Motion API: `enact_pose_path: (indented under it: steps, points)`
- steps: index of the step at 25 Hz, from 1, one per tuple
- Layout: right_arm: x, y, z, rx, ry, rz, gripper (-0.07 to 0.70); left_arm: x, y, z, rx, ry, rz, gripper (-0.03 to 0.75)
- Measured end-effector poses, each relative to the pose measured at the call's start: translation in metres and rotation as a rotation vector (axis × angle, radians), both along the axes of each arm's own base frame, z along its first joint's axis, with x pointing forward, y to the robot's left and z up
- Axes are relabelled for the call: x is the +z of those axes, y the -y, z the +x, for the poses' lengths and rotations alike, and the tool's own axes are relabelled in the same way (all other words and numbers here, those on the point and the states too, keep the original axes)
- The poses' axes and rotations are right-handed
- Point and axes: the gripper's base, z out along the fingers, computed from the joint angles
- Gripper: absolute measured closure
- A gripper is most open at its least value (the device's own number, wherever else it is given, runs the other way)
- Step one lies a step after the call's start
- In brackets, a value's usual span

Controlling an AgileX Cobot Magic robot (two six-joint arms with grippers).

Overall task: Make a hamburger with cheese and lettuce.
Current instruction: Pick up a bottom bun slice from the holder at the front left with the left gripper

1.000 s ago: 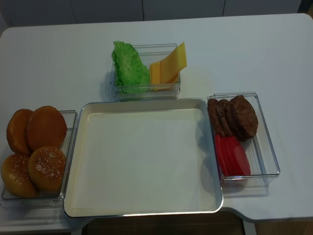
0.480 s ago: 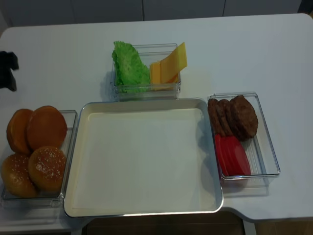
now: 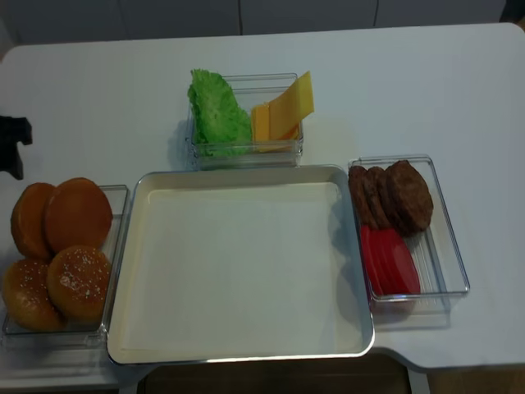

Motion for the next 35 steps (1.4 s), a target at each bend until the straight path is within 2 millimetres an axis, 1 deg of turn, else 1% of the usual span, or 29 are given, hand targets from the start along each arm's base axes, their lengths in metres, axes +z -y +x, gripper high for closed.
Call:
enact_pose_path:
  steps: [3, 7, 10, 16, 21, 28, 35]
  points:
    - [0.0, 0.0, 0.0, 0.002, 0.0, 0.0, 0.139, -0.006, -0.004, 0.002, -0.042, -0.022, -0.015, 0.225]
    - [0.0, 0.0, 0.0, 0.004, 0.0, 0.0, 0.155, -0.019, -0.002, 0.009, -0.121, -0.046, -0.105, 0.225]
    - [0.0, 0.0, 0.0, 0.004, 0.0, 0.0, 0.158, -0.024, -0.002, 0.01, -0.162, -0.076, -0.102, 0.227]
    - [0.0, 0.0, 0.0, 0.005, 0.0, 0.0, 0.16, -0.024, -0.009, 0.011, -0.188, -0.078, -0.021, 0.228]
    - [0.0, 0.0, 0.0, 0.005, 0.0, 0.0, 0.16, -0.025, -0.009, 0.009, -0.174, -0.098, -0.032, 0.231]
    - [0.0, 0.0, 0.0, 0.005, 0.0, 0.0, 0.16, -0.025, -0.005, 0.011, -0.23, -0.085, -0.061, 0.283]
    - [0.0, 0.0, 0.0, 0.005, 0.0, 0.0, 0.178, -0.04, -0.004, 0.016, -0.229, -0.144, -0.107, 0.288]
